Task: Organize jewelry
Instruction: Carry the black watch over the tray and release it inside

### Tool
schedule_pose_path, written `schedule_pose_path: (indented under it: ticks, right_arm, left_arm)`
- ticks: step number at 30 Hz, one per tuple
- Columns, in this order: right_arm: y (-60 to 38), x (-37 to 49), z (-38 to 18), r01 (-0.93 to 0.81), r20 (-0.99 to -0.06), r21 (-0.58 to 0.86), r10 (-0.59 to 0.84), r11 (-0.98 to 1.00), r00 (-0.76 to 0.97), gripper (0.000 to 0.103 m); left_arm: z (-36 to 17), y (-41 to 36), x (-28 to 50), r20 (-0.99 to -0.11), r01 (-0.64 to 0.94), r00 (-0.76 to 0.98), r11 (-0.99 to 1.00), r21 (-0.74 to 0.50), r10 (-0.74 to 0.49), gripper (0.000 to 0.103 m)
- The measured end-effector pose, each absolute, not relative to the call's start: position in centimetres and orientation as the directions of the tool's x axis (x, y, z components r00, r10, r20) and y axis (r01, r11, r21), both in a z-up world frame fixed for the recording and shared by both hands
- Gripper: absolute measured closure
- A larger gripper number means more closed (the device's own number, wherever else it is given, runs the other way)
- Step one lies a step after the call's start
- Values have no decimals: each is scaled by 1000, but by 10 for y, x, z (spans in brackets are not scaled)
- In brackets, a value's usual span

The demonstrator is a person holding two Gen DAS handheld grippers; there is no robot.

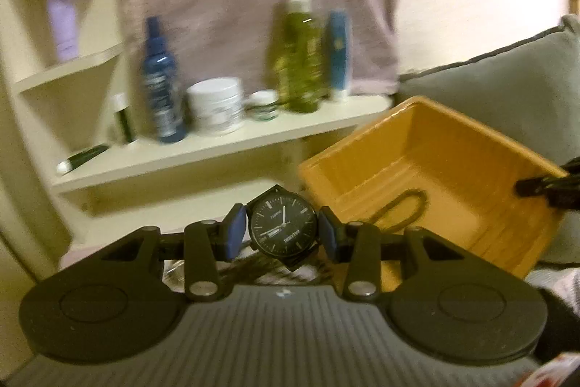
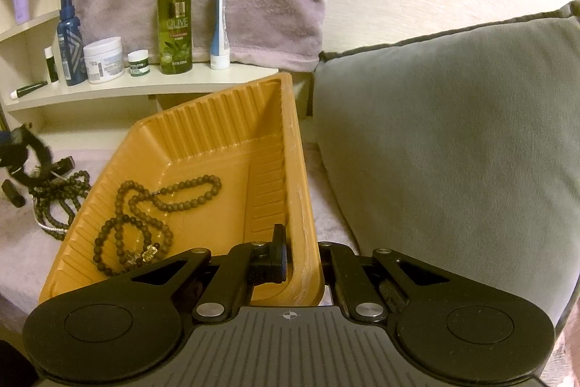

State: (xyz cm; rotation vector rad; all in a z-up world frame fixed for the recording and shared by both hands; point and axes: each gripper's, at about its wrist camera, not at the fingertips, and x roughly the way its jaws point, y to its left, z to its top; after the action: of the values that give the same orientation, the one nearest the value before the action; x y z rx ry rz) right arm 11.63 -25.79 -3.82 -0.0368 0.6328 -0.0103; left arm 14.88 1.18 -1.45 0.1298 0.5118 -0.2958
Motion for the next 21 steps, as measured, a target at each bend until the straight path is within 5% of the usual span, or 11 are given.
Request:
schedule_pose_path:
  ticks: [21]
  right_arm:
    - [-261, 118, -41, -2, -591, -17, -9, 1000, 806, 98]
  left_arm:
    - [-49, -89, 140, -580, 558, 666, 830, -30, -469, 62]
